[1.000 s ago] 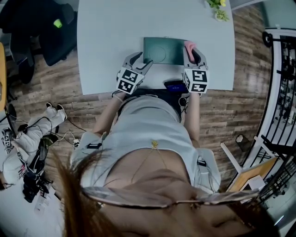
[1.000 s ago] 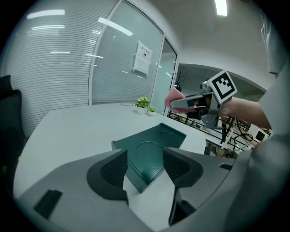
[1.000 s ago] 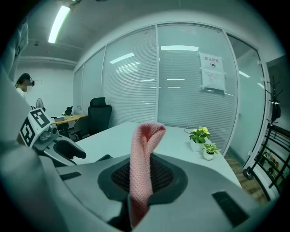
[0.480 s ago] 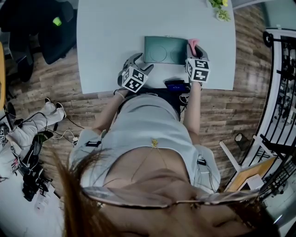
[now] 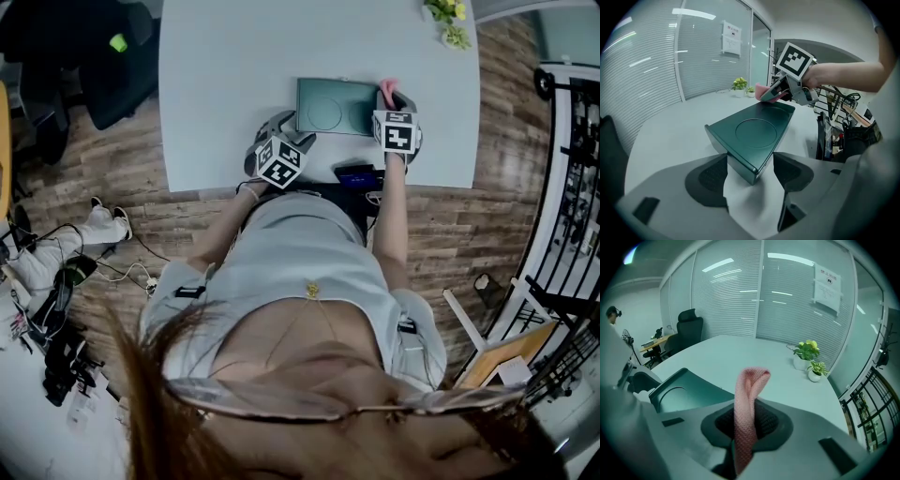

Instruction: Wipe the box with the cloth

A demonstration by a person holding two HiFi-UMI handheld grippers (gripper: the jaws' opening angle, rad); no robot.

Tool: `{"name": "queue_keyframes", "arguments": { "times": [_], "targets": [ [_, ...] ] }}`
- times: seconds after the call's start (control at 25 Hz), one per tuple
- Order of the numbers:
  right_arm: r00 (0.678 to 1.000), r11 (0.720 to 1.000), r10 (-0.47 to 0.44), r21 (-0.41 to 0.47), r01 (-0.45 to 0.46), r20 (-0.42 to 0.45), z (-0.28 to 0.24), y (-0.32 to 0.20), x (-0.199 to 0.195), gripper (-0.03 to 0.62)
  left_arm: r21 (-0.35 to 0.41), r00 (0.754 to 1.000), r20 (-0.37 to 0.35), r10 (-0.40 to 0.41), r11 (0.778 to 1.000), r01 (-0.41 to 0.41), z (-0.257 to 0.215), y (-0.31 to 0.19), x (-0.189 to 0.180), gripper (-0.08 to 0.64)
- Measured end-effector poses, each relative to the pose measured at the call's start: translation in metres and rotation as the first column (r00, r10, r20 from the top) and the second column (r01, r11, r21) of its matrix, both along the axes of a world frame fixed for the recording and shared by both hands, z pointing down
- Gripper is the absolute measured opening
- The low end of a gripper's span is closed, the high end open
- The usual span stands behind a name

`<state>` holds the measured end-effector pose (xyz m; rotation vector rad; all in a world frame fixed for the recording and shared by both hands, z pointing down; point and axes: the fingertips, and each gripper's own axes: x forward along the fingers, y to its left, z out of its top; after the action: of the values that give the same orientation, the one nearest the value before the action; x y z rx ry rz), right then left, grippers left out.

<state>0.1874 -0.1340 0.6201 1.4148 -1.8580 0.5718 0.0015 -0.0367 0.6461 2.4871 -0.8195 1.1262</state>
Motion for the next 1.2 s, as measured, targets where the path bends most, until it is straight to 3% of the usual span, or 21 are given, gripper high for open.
{"name": "queue_keyframes", "arguments": {
  "times": [0.4,0.8,1.2],
  "targets": [
    [0.997,0.999,-0.024,-0.045,0.021,-0.068,0.009,-0.002,-0.006,0.048,-0.001,1.000,0.013,0.019,1.000,-0.019,0.000,0.000,0.000,0.310],
    [1.000,0.998,-0.029,-0.053,0.029,0.005,0.011,-0.002,-0.014,0.045,-0.012,0.999,0.011,0.034,0.999,-0.033,0.001,0.001,0.000,0.310],
    [0.995,0.994,-0.091,-0.070,0.089,-0.029,0.010,0.001,-0.026,0.044,-0.019,1.000,0.011,0.028,0.999,-0.028,0.000,0.001,0.000,0.310]
  ]
}}
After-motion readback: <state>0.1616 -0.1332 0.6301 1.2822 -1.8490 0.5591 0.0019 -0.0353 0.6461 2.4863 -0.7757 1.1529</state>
